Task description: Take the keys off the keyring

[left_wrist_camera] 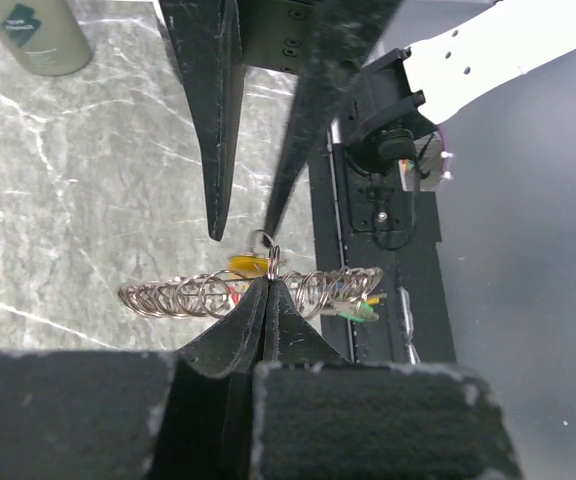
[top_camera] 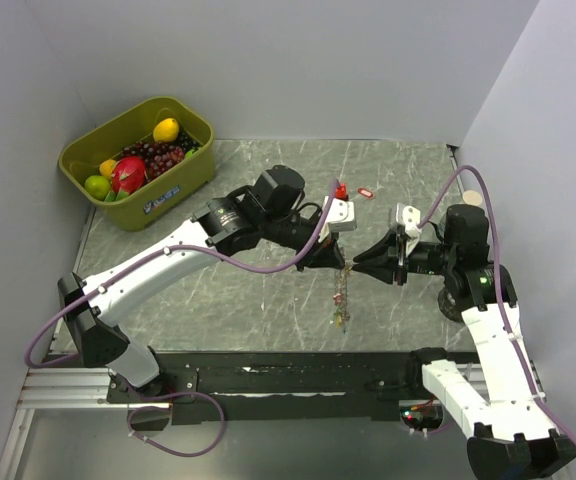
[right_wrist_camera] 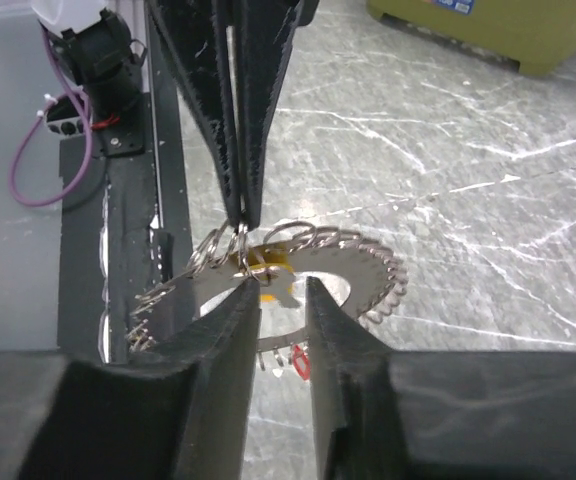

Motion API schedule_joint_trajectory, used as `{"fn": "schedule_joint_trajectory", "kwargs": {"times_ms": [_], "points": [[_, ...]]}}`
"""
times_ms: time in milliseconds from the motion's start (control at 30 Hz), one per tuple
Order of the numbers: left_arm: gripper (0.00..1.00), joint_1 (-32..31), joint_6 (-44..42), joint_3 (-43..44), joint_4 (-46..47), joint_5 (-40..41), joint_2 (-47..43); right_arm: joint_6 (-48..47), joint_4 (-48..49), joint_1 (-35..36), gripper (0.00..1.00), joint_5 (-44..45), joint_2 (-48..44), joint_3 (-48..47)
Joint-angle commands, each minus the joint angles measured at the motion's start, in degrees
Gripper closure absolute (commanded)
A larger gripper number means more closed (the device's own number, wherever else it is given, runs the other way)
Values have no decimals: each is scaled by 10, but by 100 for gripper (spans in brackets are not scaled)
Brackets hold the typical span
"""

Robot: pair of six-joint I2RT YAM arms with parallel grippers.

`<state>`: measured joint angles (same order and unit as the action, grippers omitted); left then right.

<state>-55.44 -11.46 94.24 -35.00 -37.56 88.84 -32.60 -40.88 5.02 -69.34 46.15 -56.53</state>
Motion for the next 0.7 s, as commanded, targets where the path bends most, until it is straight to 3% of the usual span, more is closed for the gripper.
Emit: {"fn": "schedule_joint_trajectory", "kwargs": {"times_ms": [0,233,667], "points": [[99,1,9,26,22,-32,-5,10,35,3,75,-14,-6,5],[99,7,17,20,32,-26,-8,-13,4,16,99,-37,-10,-5],[99,20,39,17,49,-30,-11,-35,-10,85,100,53,-24,16]]}}
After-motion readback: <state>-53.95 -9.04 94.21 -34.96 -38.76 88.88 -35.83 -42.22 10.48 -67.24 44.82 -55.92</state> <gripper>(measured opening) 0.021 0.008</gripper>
